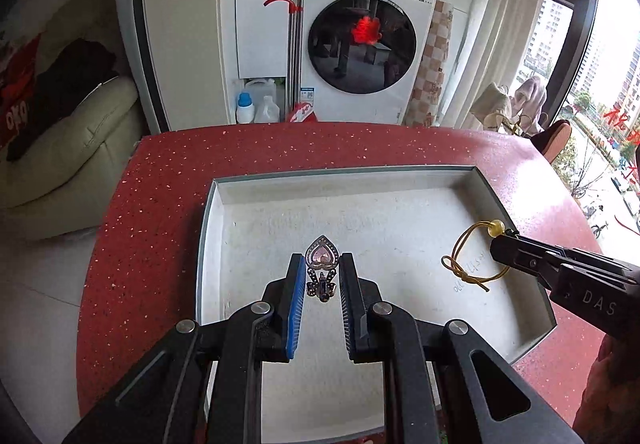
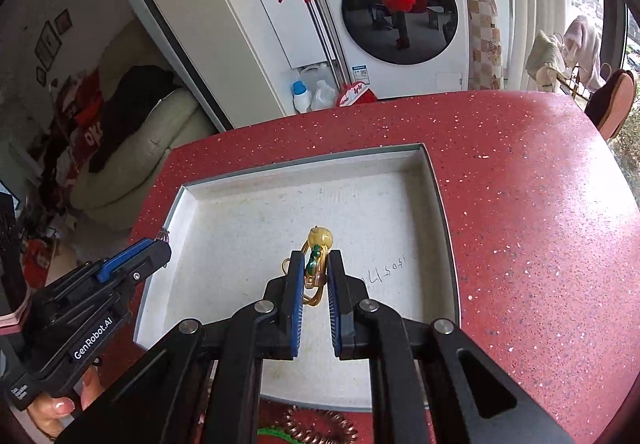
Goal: Organize jewelry
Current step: 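Open both tools to drop the bracelet and pendant into the tray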
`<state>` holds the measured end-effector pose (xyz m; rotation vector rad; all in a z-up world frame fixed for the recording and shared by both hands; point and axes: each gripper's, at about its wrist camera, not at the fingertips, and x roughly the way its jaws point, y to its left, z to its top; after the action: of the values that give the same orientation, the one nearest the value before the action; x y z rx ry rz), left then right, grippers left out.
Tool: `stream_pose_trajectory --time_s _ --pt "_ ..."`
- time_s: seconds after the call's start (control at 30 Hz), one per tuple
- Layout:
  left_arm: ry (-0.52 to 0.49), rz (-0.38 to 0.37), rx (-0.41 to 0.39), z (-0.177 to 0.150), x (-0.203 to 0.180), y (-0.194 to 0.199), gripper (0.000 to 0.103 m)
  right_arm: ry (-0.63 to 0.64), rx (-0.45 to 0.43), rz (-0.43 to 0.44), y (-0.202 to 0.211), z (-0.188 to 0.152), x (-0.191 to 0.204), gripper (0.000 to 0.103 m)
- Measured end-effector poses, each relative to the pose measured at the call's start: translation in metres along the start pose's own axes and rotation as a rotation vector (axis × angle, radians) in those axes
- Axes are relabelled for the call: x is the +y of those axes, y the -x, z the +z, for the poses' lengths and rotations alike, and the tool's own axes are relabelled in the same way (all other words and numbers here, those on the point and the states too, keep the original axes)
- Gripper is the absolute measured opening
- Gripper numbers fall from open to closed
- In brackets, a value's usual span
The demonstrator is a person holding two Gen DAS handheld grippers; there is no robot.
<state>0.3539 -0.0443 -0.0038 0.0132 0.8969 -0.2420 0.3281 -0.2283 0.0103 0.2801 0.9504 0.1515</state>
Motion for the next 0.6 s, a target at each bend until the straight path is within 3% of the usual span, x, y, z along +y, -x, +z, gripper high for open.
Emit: stream_pose_trajectory --time_s 0.33,0.43,0.5,0.57,0.6 --pt "-0.059 0.089 0.094 -0.019 -0.011 -0.048 0.035 -0.022 0.065 -0.054 -0.049 -0.019 -0.021 0.013" --pt "-0.073 0.12 0.074 -0.022 -0.013 -0.047 0.036 -0.002 0.063 -0.071 -0.048 -0.019 -0.018 0.014" --pt "-0.081 0.132 0.081 -0.022 -0.015 -0.046 0.036 -0.002 0.067 -0.068 -0.046 -0.02 -0.017 0.022" --pt "-0.08 0.134 0.073 -0.022 -0.015 -0.042 0.036 -0.016 0.065 -0.063 -0.042 -0.021 -0.017 0.042" --pt "-0.078 0.135 0.062 -0.022 -0.015 -0.039 0.036 -0.02 0.056 -0.061 -0.038 -0.021 -0.017 0.044"
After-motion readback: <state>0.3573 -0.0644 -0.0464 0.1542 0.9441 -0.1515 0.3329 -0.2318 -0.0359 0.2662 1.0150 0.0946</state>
